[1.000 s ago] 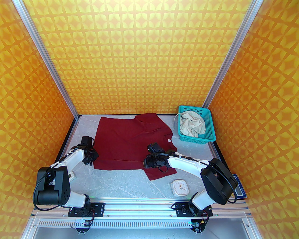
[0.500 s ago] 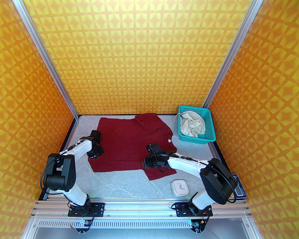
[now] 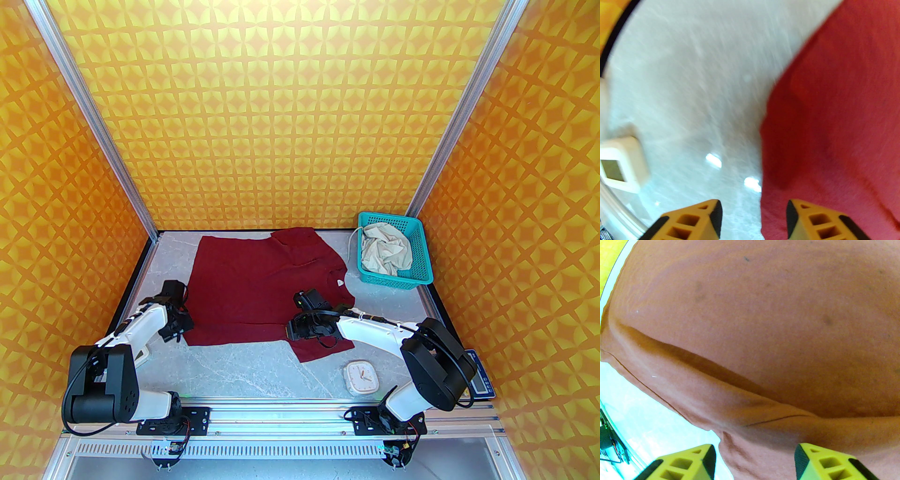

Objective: Fold and stack the mixed laundry pile

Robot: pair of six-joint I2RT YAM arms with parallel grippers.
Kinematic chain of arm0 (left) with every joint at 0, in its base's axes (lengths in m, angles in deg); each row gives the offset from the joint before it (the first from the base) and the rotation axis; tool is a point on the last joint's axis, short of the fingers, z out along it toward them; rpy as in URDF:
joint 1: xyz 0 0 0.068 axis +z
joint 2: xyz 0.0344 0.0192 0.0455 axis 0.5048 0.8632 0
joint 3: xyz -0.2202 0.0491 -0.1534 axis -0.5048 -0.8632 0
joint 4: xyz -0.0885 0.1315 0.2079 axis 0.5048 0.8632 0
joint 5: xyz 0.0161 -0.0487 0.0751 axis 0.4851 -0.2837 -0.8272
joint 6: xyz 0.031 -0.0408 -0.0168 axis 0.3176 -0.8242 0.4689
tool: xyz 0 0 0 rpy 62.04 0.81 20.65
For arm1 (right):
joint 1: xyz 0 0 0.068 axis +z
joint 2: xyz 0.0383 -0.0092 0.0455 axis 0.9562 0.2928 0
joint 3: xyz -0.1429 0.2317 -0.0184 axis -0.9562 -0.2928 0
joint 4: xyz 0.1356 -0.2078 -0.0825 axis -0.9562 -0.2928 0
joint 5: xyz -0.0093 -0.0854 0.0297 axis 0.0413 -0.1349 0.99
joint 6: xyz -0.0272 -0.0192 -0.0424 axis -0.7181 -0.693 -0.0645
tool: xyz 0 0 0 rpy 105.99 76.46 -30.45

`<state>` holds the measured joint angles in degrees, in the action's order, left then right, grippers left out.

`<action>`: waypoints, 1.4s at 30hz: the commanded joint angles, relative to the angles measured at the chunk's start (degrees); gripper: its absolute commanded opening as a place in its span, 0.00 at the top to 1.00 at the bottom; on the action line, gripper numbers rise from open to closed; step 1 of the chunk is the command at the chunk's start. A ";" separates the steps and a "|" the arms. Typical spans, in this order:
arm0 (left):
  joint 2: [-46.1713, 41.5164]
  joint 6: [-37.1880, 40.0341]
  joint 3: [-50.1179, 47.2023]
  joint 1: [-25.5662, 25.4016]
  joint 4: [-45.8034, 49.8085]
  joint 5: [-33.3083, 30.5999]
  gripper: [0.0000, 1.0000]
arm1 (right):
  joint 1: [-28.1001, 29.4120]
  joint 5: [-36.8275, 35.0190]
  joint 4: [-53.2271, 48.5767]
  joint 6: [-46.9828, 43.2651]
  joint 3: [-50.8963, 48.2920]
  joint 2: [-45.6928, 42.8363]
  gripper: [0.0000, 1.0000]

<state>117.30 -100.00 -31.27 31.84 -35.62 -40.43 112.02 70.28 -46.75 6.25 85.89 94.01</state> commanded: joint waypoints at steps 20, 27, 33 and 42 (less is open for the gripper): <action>9.40 -3.98 11.13 -7.14 -6.91 6.48 0.59 | 0.15 0.61 0.47 -0.61 0.26 0.75 0.40; 14.43 -3.73 16.20 -9.32 -7.69 6.45 0.55 | 0.15 0.75 0.15 -0.95 0.14 0.82 0.40; 11.62 -0.97 17.50 -9.52 -3.71 4.09 0.44 | 0.15 0.75 0.11 -1.01 -0.03 0.76 0.40; 2.38 -2.80 7.85 -6.94 -4.10 5.87 0.53 | 0.17 1.32 0.53 -1.02 -0.10 1.00 0.40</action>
<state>121.30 -101.77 -20.42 24.17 -40.49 -35.36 112.02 70.43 -46.73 6.03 85.89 94.11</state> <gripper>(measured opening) 0.476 0.598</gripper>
